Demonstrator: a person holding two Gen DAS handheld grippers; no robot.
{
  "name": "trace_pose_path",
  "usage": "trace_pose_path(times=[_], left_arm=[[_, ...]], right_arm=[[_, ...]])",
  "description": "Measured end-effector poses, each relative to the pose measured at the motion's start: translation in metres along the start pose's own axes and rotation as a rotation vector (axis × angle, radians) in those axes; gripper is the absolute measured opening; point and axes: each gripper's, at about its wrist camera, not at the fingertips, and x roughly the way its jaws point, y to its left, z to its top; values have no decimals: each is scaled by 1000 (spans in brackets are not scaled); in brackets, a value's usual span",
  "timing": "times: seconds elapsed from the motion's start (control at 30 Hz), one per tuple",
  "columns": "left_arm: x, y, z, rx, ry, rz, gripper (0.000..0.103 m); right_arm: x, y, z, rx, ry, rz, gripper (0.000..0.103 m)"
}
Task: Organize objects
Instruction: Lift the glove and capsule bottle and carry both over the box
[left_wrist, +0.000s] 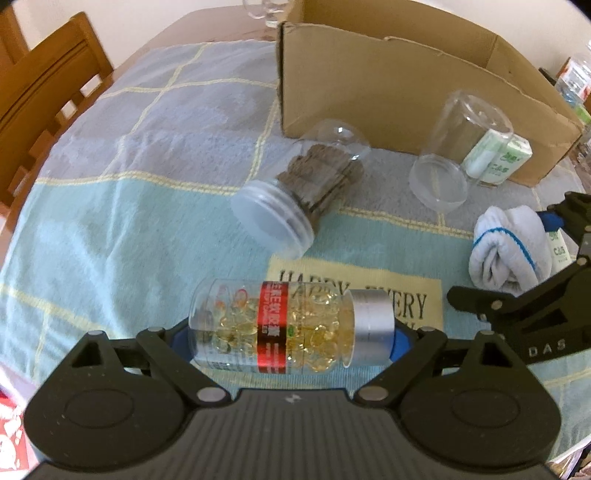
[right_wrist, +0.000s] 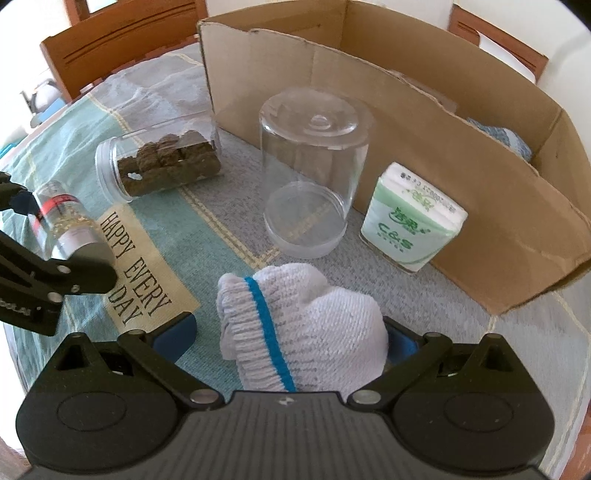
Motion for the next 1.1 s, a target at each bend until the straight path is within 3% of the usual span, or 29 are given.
trace_pose_path(times=[0.2, 0.33, 0.57, 0.83, 1.1], left_arm=[[-21, 0, -4, -48, 3, 50, 93], [-38, 1, -2, -72, -8, 41, 93], [-59, 1, 16, -38, -22, 8, 93], [-66, 6, 41, 103, -53, -63, 93], [-68, 16, 74, 267, -75, -155, 93]], right_arm=[[-1, -3, -1, -50, -11, 30, 103], [-5, -7, -4, -80, -4, 47, 102], [-14, -13, -3, -80, 11, 41, 85], [-20, -10, -7, -44, 26, 8, 79], [-34, -13, 1, 93, 25, -24, 76]])
